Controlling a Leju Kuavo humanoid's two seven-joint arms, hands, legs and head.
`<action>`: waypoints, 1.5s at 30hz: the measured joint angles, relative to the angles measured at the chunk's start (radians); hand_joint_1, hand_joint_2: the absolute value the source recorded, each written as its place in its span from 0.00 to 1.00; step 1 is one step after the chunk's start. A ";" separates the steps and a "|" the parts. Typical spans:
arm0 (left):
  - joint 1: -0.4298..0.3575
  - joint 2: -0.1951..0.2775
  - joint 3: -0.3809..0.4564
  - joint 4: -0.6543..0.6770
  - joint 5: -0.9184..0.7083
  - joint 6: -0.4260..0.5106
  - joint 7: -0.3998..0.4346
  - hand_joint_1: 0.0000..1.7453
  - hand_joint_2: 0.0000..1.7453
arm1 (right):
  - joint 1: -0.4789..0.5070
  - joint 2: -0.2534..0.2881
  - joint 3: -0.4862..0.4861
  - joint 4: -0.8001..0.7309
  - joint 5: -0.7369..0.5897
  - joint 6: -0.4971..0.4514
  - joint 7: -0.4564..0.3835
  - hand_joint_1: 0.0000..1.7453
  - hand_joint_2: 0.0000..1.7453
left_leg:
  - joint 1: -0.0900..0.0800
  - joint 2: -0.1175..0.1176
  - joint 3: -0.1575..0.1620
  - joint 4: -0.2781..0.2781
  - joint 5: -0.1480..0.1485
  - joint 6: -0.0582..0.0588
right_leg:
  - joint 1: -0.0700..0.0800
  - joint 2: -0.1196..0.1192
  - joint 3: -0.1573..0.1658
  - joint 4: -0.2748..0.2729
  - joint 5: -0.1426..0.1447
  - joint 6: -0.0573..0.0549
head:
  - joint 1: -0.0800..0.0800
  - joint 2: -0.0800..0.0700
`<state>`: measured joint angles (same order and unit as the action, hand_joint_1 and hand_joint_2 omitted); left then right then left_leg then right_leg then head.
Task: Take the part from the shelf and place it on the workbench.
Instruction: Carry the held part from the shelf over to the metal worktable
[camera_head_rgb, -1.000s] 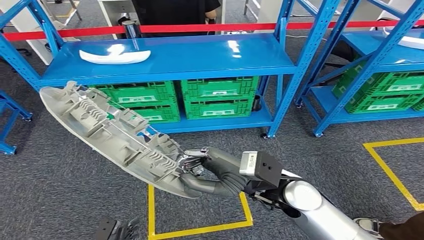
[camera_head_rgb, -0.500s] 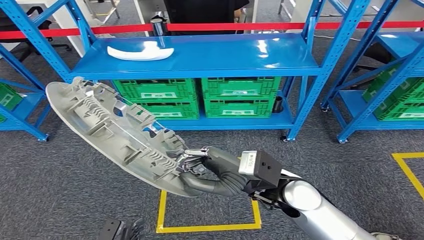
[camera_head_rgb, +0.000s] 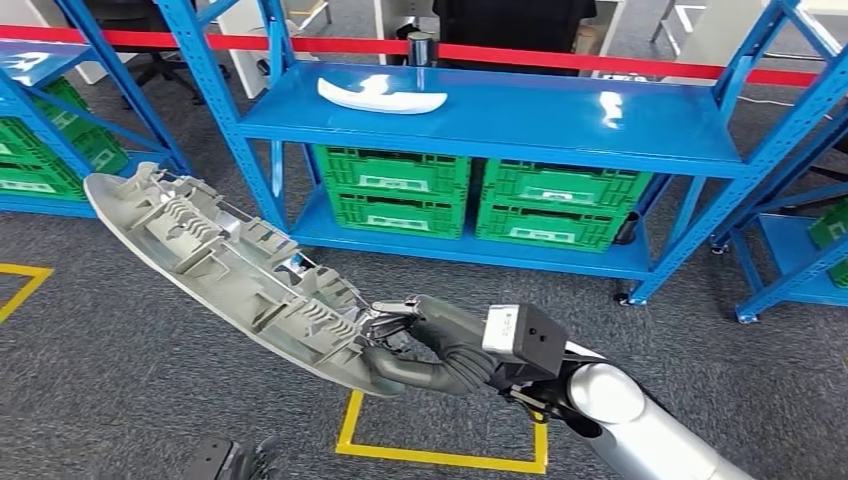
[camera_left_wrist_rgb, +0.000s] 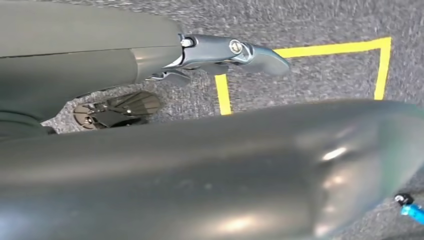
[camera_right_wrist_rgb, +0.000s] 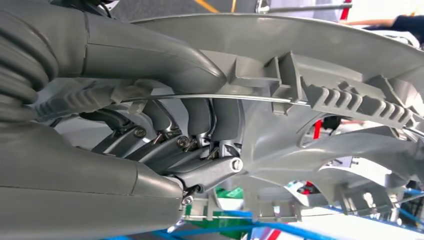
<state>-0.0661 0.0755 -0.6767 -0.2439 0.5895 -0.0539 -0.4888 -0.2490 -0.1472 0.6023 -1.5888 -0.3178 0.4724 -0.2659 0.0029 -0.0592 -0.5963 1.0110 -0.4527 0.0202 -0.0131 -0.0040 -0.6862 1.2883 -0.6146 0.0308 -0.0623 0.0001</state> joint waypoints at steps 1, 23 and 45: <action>0.001 0.000 0.000 0.000 -0.002 -0.001 0.000 0.00 0.00 | 0.001 0.000 0.000 -0.001 0.000 -0.001 0.000 1.00 1.00 | 0.001 -0.014 0.000 0.003 -0.001 -0.002 | -0.002 0.007 0.024 -0.056 0.038 -0.001 | 0.000 0.000; 0.002 -0.024 0.000 -0.003 -0.016 0.013 -0.005 0.00 0.00 | 0.033 0.018 0.030 -0.072 0.019 0.034 0.037 1.00 1.00 | -0.013 0.101 -0.002 0.009 -0.013 -0.020 | 0.005 -0.119 0.131 -0.254 0.092 -0.017 | -0.007 0.000; 0.016 -0.034 0.000 0.001 -0.011 0.012 -0.005 0.00 0.00 | 0.038 0.023 0.057 -0.076 0.015 0.042 0.050 1.00 1.00 | 0.005 0.051 -0.155 0.300 -0.124 -0.064 | -0.001 -0.040 0.114 -0.248 0.103 -0.053 | -0.009 0.000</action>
<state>-0.0505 0.0412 -0.6771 -0.2425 0.5786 -0.0420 -0.4936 -0.2106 -0.1240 0.6597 -1.6651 -0.3027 0.5148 -0.2163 0.0074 -0.0081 -0.7510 1.3111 -0.5768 -0.0439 -0.0141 -0.0443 -0.5720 1.0408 -0.5112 -0.0225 -0.0709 0.0002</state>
